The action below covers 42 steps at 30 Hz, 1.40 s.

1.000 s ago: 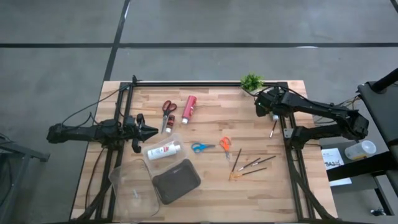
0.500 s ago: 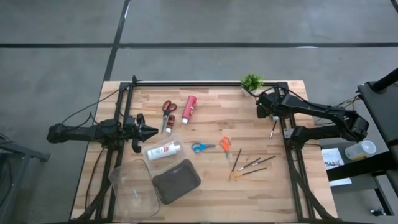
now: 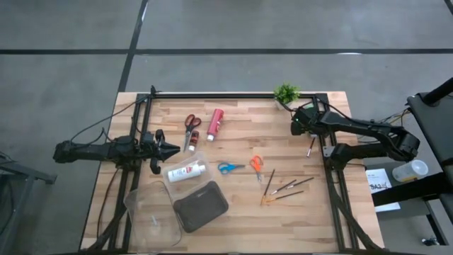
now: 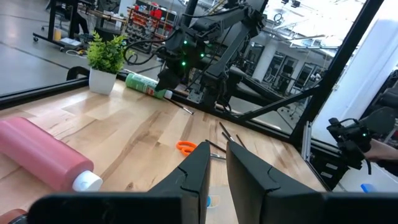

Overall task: Pick & Place Paint Supplies
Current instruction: Put the green paint bottle into the top transparent bin

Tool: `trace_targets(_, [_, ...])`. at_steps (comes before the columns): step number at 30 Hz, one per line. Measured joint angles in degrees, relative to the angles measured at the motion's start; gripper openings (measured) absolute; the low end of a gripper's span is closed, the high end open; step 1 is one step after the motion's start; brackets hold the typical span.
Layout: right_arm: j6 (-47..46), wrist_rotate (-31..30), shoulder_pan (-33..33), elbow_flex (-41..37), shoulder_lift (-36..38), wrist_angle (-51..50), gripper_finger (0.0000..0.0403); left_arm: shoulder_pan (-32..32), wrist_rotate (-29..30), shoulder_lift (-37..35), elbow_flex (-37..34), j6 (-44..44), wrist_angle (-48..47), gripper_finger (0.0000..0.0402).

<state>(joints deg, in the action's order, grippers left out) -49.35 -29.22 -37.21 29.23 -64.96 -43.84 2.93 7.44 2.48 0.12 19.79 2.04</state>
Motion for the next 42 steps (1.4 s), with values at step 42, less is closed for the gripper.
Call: trace_targets(42, [-1.0, 0.8, -3.2, -3.5, -7.6, 11.3, 0.029, 0.0, 0.0, 0.0, 0.0, 0.0, 0.0, 0.0062])
